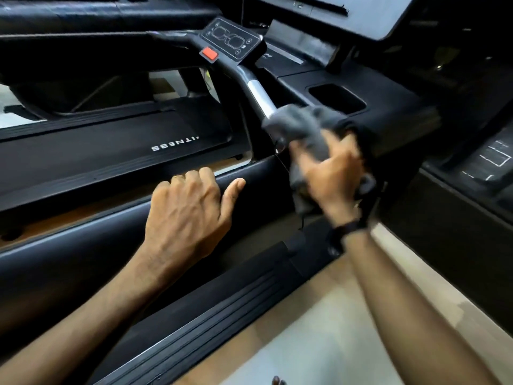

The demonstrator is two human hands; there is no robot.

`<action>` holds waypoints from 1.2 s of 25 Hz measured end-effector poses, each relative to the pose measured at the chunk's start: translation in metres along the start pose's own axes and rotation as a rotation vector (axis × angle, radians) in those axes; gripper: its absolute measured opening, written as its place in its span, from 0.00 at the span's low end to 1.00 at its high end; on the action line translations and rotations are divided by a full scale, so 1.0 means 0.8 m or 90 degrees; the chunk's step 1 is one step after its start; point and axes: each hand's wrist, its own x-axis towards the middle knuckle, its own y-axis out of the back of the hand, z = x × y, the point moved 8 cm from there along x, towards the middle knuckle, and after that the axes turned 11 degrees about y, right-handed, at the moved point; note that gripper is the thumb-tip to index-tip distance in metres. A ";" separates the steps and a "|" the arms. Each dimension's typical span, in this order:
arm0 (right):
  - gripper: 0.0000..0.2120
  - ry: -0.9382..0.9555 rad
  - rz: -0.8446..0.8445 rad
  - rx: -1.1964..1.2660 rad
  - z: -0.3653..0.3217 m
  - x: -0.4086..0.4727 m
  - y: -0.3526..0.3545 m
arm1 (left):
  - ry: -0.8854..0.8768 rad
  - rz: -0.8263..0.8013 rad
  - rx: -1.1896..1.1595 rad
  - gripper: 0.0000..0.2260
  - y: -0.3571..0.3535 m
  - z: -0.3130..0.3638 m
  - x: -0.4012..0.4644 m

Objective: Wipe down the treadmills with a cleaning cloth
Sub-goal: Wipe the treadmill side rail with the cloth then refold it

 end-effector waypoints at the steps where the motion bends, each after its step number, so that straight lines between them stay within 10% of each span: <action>1: 0.23 -0.101 0.009 -0.040 0.049 0.028 0.008 | 0.000 -0.003 0.005 0.24 -0.001 0.000 0.000; 4: 0.23 -0.254 0.052 -0.040 0.096 0.047 0.015 | 0.011 0.006 0.027 0.26 -0.002 0.001 -0.004; 9: 0.20 -0.022 0.148 0.123 -0.038 -0.143 -0.005 | 0.065 0.000 -0.021 0.35 -0.001 0.005 0.015; 16: 0.29 -0.418 0.396 0.212 0.186 -0.055 0.017 | 0.068 0.041 -0.063 0.35 0.010 0.054 0.044; 21: 0.28 -0.226 0.298 0.133 0.118 -0.135 -0.019 | 0.046 0.040 -0.065 0.32 -0.016 0.123 0.068; 27: 0.23 -0.372 0.429 0.192 0.239 -0.043 0.026 | 0.107 0.023 0.023 0.31 -0.042 0.126 0.078; 30: 0.15 -0.201 0.170 0.312 0.175 -0.070 -0.030 | 0.145 0.004 0.029 0.33 -0.041 0.121 0.081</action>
